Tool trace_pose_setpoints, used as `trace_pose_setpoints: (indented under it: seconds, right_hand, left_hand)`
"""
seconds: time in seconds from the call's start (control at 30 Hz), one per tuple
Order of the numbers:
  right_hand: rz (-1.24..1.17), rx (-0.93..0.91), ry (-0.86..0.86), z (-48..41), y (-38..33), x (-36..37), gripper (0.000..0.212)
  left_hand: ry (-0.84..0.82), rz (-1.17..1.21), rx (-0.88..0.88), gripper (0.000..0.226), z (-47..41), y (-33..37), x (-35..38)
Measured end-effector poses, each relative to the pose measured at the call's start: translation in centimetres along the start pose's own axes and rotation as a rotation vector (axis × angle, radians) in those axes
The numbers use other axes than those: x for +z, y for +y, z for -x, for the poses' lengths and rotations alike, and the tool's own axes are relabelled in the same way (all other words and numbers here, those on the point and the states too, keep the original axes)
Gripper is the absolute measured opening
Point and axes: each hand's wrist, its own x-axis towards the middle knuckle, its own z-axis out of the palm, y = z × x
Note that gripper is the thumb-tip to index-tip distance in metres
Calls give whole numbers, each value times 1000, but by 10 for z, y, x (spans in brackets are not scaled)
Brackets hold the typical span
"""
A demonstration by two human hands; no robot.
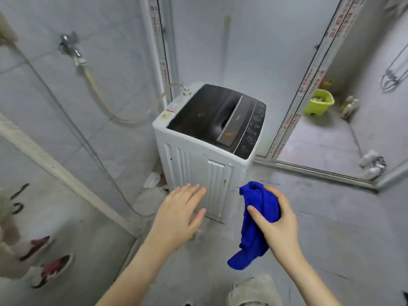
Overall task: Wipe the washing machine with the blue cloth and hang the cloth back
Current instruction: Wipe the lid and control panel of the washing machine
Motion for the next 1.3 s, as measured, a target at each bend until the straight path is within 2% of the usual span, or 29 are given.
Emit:
trace_pose_setpoints:
  seconds: [0.17, 0.3, 0.63, 0.93, 1.13, 1.23, 1.3]
  right_hand:
    - [18, 56, 87, -63, 26, -33, 51]
    - [47, 43, 79, -142, 50, -77, 52]
    - [97, -4, -97, -358, 66, -170, 60]
    - [140, -26, -242, -527, 101, -166, 61]
    - [212, -54, -475, -645, 112, -135, 58]
    - [265, -97, -695, -695, 106, -111, 56]
    - [315, -147, -903, -729, 99, -89, 55]
  left_hand:
    - [-39, 14, 116, 50, -100, 9, 34]
    - [-64, 41, 123, 52, -171, 26, 75]
    - [98, 53, -106, 47, -370, 86, 136]
    - [76, -1, -310, 51, -477, 59, 197]
    - [105, 27, -481, 51, -549, 18, 240]
    - [141, 37, -585, 50, -572, 6, 245]
    - [157, 44, -665, 50, -582, -1, 244]
